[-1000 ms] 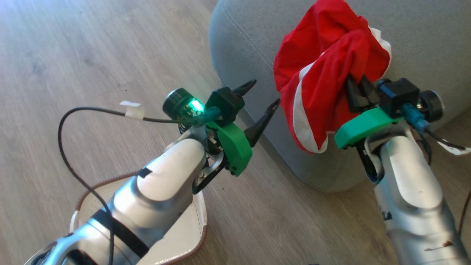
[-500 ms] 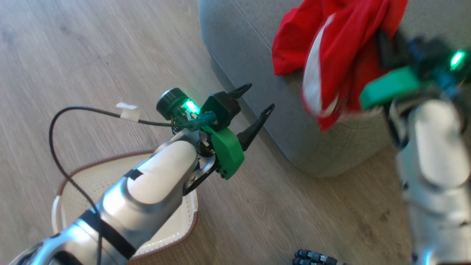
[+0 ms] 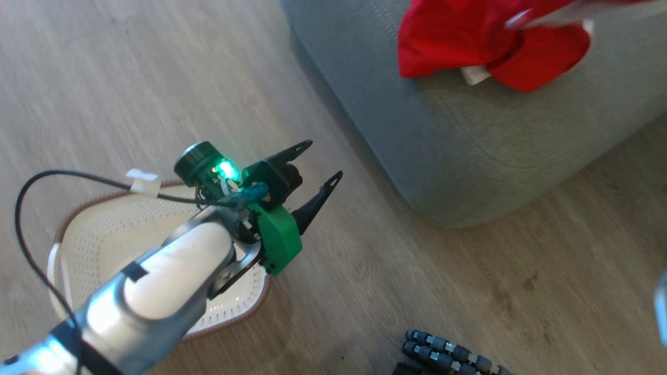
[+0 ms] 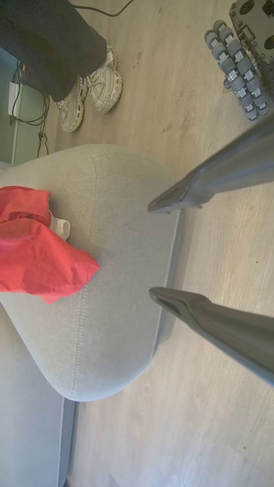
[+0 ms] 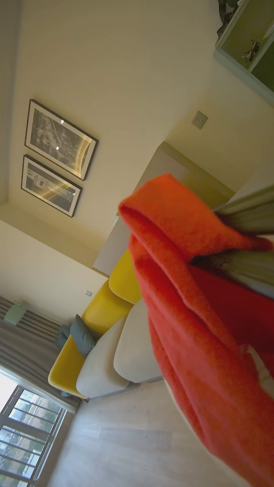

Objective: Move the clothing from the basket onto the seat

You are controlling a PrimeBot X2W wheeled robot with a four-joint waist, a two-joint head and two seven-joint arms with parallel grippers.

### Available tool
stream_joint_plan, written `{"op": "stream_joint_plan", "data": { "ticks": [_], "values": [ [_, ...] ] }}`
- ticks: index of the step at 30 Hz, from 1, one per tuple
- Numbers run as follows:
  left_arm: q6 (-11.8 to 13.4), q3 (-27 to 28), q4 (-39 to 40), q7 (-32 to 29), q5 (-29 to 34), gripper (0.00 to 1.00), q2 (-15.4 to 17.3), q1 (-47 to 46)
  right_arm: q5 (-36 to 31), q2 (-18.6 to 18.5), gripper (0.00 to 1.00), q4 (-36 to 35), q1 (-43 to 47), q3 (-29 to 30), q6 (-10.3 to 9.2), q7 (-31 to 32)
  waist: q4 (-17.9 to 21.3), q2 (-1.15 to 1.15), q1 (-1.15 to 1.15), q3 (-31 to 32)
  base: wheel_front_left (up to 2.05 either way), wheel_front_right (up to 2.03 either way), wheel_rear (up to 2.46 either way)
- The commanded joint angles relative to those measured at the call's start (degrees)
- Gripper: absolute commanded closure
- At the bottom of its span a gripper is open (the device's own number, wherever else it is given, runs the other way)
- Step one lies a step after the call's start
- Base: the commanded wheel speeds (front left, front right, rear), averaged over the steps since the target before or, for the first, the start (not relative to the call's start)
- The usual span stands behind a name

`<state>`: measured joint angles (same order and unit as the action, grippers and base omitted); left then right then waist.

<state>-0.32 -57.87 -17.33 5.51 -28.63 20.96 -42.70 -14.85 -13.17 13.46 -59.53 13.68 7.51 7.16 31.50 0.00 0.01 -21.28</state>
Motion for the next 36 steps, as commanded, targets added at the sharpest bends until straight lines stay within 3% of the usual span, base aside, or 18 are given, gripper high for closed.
{"op": "stream_joint_plan", "data": {
  "ticks": [1, 8, 11, 17, 23, 24, 26, 36],
  "values": [
    [0.27, 1.66, 2.86, -0.29, 0.48, 0.0, 2.04, -0.96, -0.49, -1.53, 1.0, -3.05, -3.43, 1.03, -0.02, 1.66, -2.01, 0.0, -0.01, -2.12, 0.0, 0.0, 0.0],
    [0.11, 1.34, 7.78, -1.34, 1.23, 0.0, 7.21, 0.19, -1.19, -2.63, 1.0, -7.51, -4.09, 7.06, -0.02, 7.33, -5.18, 0.0, -0.01, -7.27, 0.0, 0.0, 0.0],
    [-0.12, 1.65, 10.47, -1.48, 1.75, 0.0, 11.49, 0.72, -1.36, -0.54, 1.0, -10.8, -1.1, 12.32, -0.02, 8.89, -7.08, 0.0, -0.01, -11.34, 0.0, 0.0, 0.0],
    [-0.65, 2.11, 12.71, -0.71, 1.89, 0.0, 16.87, 2.16, -2.98, 4.63, 1.0, -16.39, 4.93, 19.46, -0.02, 9.25, -9.11, 0.0, -0.01, -15.68, 0.0, 0.0, 0.0],
    [-0.63, 2.6, 13.44, 1.11, 1.51, 0.0, 20.25, 3.86, -3.72, 9.54, 0.99, -19.26, 12.79, 26.98, -0.02, 8.13, -10.46, 0.0, -0.01, -17.52, 0.0, 0.0, 0.0],
    [-0.63, 2.71, 13.4, 1.3, 1.38, 0.0, 20.45, 3.9, -3.48, 9.83, 0.74, -19.16, 13.58, 27.45, -0.02, 7.61, -10.58, 0.0, -0.01, -17.58, 0.0, 0.0, 0.0],
    [-0.61, 3.06, 13.19, 1.78, 1.08, 0.0, 20.56, 3.71, -3.08, 10.13, 0.0, -18.51, 14.67, 27.92, -0.02, 6.44, -10.77, 0.0, -0.01, -17.42, 0.0, 0.0, 0.0],
    [-0.4, 3.56, 9.67, 3.72, -0.82, 0.0, 16.89, 2.87, -4.75, 9.47, 0.0, -10.16, 17.59, 29.33, -0.02, 1.15, -11.91, 0.0, -0.01, -12.57, 0.0, 0.0, 0.0]
  ]
}}
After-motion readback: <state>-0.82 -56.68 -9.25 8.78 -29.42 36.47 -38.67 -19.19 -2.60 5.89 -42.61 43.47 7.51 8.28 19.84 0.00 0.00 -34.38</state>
